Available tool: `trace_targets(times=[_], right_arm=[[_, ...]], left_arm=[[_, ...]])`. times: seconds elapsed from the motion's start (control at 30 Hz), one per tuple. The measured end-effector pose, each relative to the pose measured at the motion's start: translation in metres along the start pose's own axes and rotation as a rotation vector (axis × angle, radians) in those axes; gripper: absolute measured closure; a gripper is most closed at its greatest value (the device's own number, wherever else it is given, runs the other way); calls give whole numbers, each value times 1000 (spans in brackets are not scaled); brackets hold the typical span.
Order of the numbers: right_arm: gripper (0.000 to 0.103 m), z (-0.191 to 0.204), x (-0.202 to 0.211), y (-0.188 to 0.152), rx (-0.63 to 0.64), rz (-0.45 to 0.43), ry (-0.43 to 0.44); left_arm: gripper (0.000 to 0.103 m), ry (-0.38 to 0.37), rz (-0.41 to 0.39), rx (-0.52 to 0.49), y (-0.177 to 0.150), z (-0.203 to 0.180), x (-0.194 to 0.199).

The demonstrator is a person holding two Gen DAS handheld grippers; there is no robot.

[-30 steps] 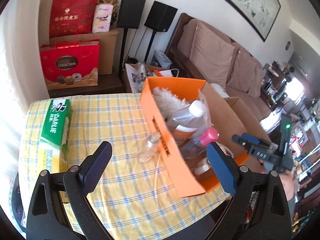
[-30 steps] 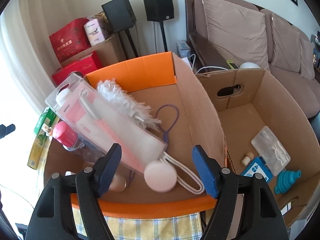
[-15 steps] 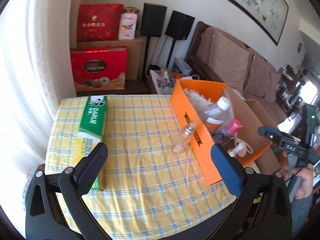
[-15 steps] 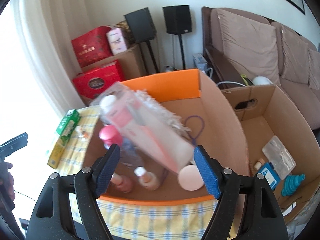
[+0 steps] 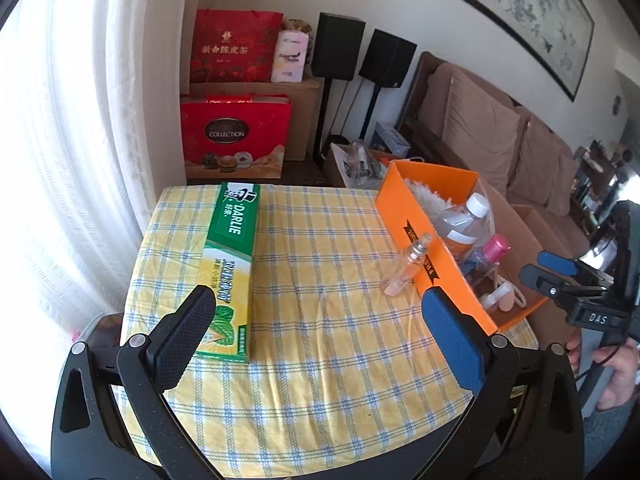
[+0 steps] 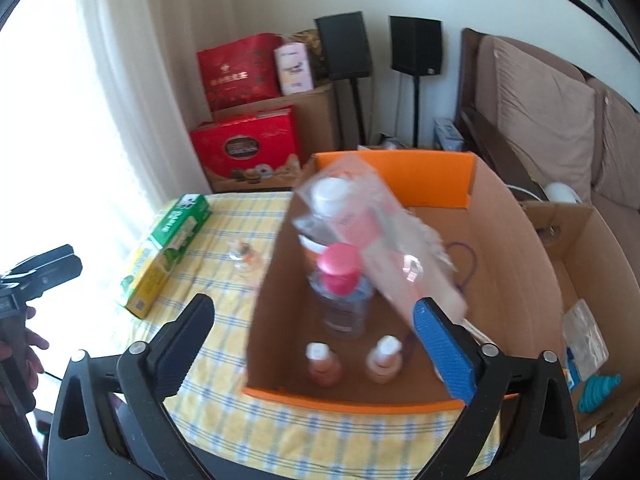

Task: Organize objects
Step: 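Move both grippers back to the Darlie toothpaste box and small glass bottle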

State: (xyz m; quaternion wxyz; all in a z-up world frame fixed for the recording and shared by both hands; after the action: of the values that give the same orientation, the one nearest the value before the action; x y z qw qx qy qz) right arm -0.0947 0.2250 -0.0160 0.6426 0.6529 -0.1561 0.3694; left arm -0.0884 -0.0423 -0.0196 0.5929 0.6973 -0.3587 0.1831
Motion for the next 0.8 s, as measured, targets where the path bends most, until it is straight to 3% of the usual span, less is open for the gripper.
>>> trace_targets(times=[0.33,0.8], right_arm=[[2,44,-16,10,56,-9,40],[6,72,-54,26,62,14,102]], left_arm=[[0,101,-8,6,-6,32,5],[0,138,1,47,-1,71,-16]])
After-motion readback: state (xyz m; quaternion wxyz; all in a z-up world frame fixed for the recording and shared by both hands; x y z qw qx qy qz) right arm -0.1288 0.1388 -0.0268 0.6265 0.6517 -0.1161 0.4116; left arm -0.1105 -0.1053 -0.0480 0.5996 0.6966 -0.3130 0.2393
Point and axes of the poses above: each gripper's, at about its wrist camera, not at the fingertips, and x roughly against the way its jaws point, z to its left, y to its top, the point moved 6 cm from there along -x, roughly the way its jaws point, and after that the axes turned 2 degrees about -y, right-handed, at the moved point
